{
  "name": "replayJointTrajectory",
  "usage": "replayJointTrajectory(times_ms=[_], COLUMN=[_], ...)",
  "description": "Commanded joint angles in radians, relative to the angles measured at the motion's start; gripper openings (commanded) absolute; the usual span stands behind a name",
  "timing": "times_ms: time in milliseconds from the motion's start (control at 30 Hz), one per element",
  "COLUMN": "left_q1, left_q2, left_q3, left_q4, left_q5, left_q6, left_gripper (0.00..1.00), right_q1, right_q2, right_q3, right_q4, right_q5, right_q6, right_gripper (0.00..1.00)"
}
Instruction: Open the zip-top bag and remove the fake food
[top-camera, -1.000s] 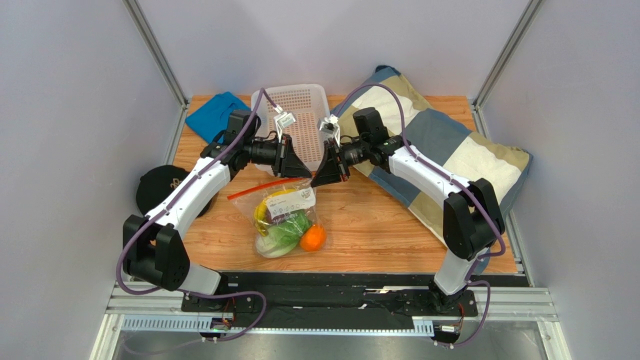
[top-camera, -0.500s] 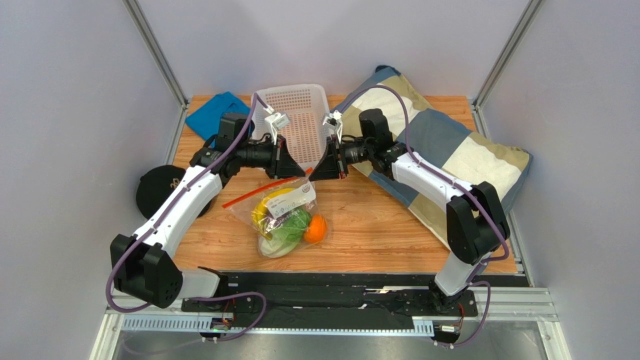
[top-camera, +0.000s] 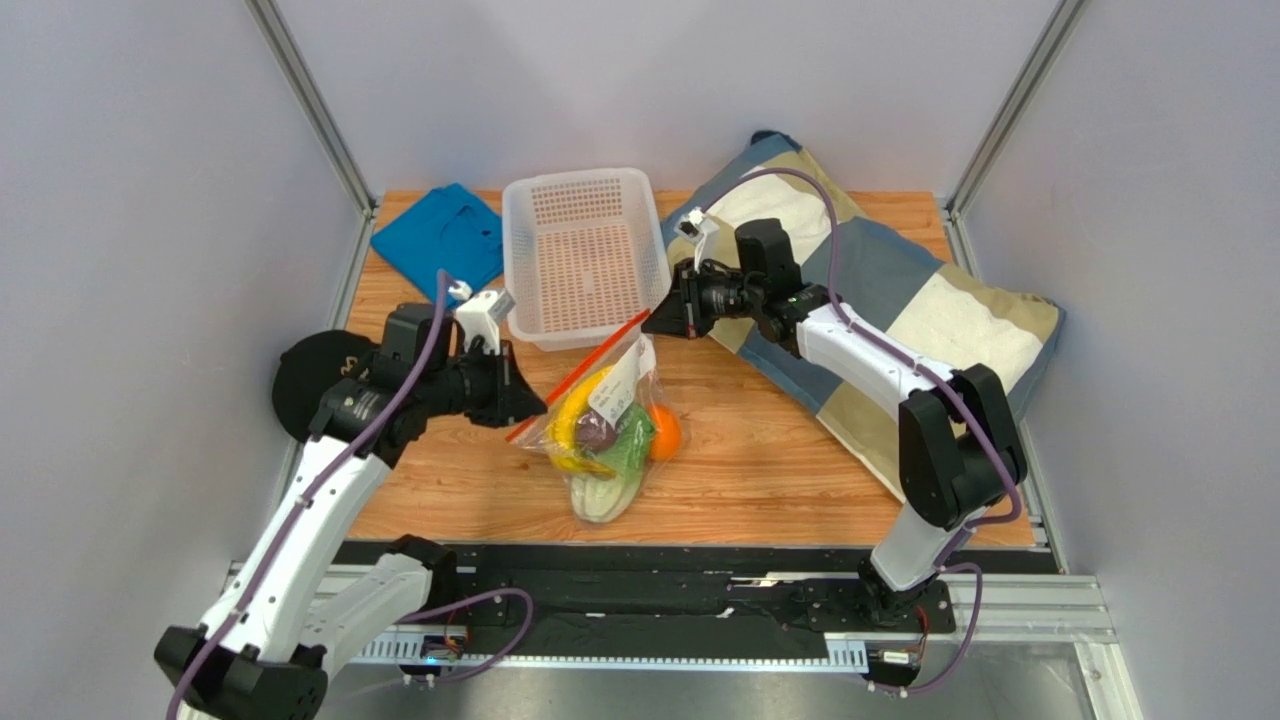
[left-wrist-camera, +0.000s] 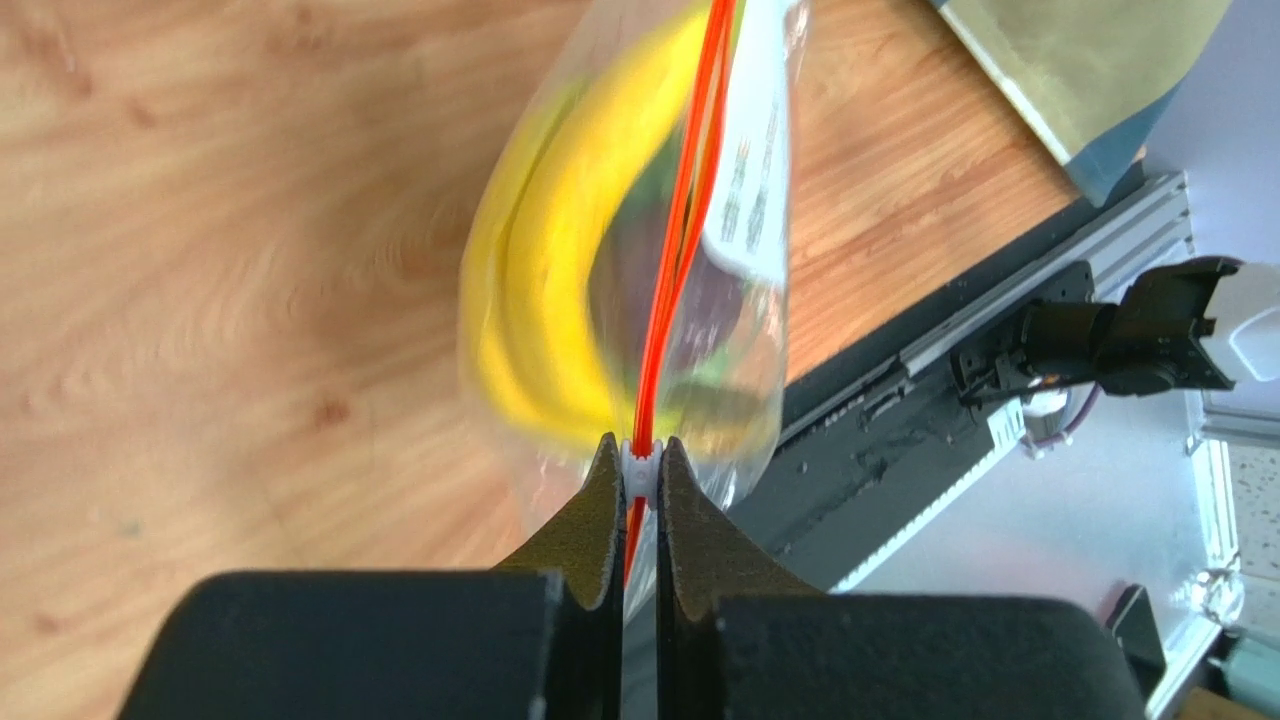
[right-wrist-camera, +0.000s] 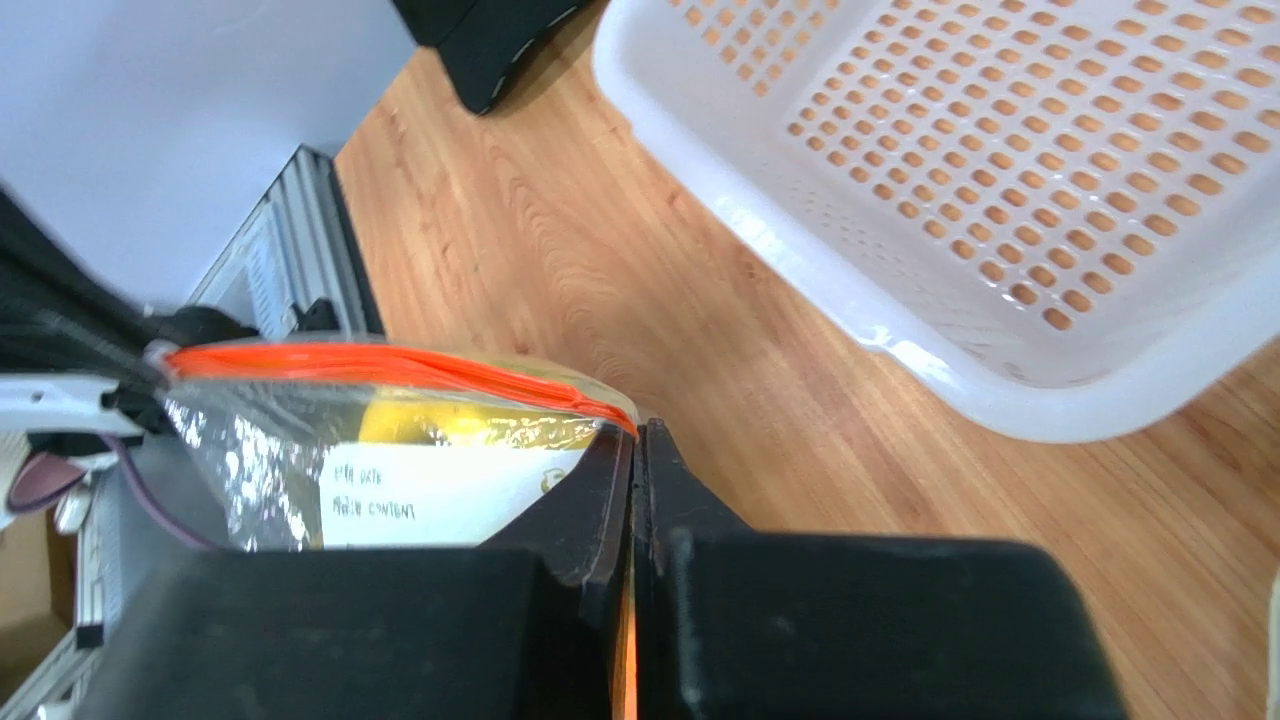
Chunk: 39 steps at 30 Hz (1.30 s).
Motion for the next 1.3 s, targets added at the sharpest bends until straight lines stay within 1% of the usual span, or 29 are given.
replayJointTrajectory(times_ms=[0,33,100,200,233,333,367,400,467,500,533,567,600,633,667,700,733,800,833,900,933,967,1000,1033,1067,1133,1267], left_q1=[0.004,0.004,0.005,0.001,-0.002,-0.018,-0.018,-0.018,-0.018,-0.019,-0.022,-0.033,-0.039,-0.044,-0.053,-0.059,-0.067,-0.094,-0.102,-0.122,-0.133,-0.137,-0.142,-0.15,-0.153,-0.166,-0.189], left_q2=[-0.119,-0.168,-0.198,-0.202,-0.199,-0.221,-0.225,-0.225,-0.206,-0.195,-0.177,-0.167,-0.167,-0.169,-0.172,-0.175,-0.173,-0.163,-0.146,-0.132,-0.127,-0.126,-0.12,-0.117,-0.113,-0.107,-0.104], left_q3=[-0.018,-0.022,-0.024,-0.048,-0.065,-0.062,-0.058,-0.051,-0.039,-0.036,-0.038,-0.042,-0.051,-0.077,-0.09,-0.111,-0.117,-0.11,-0.108,-0.108,-0.108,-0.11,-0.11,-0.11,-0.108,-0.108,-0.111], left_q4=[-0.25,-0.263,-0.28,-0.206,-0.162,-0.119,-0.105,-0.093,-0.041,-0.022,0.02,0.051,0.09,0.178,0.22,0.26,0.313,0.323,0.32,0.318,0.317,0.317,0.315,0.315,0.317,0.317,0.315], left_q5=[-0.063,-0.074,-0.059,0.116,0.197,0.233,0.234,0.237,0.268,0.277,0.297,0.306,0.328,0.337,0.346,0.354,0.349,0.343,0.343,0.34,0.337,0.332,0.326,0.323,0.322,0.314,0.305], left_q6=[-0.081,-0.085,-0.091,-0.114,-0.125,-0.128,-0.131,-0.134,-0.16,-0.173,-0.183,-0.215,-0.235,-0.258,-0.312,-0.332,-0.346,-0.342,-0.338,-0.328,-0.325,-0.322,-0.32,-0.315,-0.314,-0.311,-0.303], left_gripper=[0.0,0.0,0.0,0.0,0.0,0.0,0.0,0.0,0.0,0.0,0.0,0.0,0.0,0.0,0.0,0.0,0.0,0.0,0.0,0.0,0.0,0.0,0.0,0.0,0.0,0.0,0.0], right_q1=[-0.001,0.003,0.028,0.049,0.051,0.056,0.057,0.06,0.066,0.069,0.069,0.068,0.069,0.068,0.068,0.065,0.071,0.088,0.095,0.14,0.149,0.161,0.164,0.168,0.174,0.183,0.212], right_q2=[-0.003,0.001,0.012,0.028,0.031,0.041,0.046,0.046,0.038,0.029,0.028,0.028,0.031,0.029,0.028,0.031,0.029,0.012,-0.021,-0.057,-0.089,-0.101,-0.112,-0.124,-0.124,-0.109,-0.055], right_q3=[0.046,0.064,0.086,0.123,0.132,0.158,0.199,0.219,0.299,0.327,0.351,0.38,0.452,0.476,0.502,0.549,0.568,0.559,0.543,0.507,0.459,0.425,0.398,0.346,0.336,0.365,0.405], right_q4=[0.034,0.023,-0.001,-0.032,-0.034,-0.075,-0.107,-0.192,-0.309,-0.439,-0.504,-0.583,-0.741,-0.804,-0.863,-0.973,-1.018,-1.083,-1.075,-1.036,-1.017,-0.97,-0.95,-0.922,-0.884,-0.891,-0.902], right_q5=[0.157,0.165,0.177,0.203,0.202,0.212,0.244,0.267,0.358,0.385,0.408,0.474,0.511,0.539,0.559,0.547,0.509,0.482,0.452,0.452,0.45,0.455,0.462,0.45,0.449,0.458,0.47], right_q6=[0.028,0.025,0.026,0.026,0.026,0.068,0.081,0.094,0.125,0.134,0.143,0.169,0.19,0.212,0.258,0.272,0.284,0.345,0.371,0.451,0.48,0.509,0.572,0.591,0.606,0.614,0.608], right_gripper=[0.0,0.0,0.0,0.0,0.0,0.0,0.01,0.17,0.39,0.68,0.75,0.81,0.9,0.94,0.95,0.97,0.99,1.0,1.0,1.0,0.98,0.87,0.83,0.81,0.78,0.75,0.75])
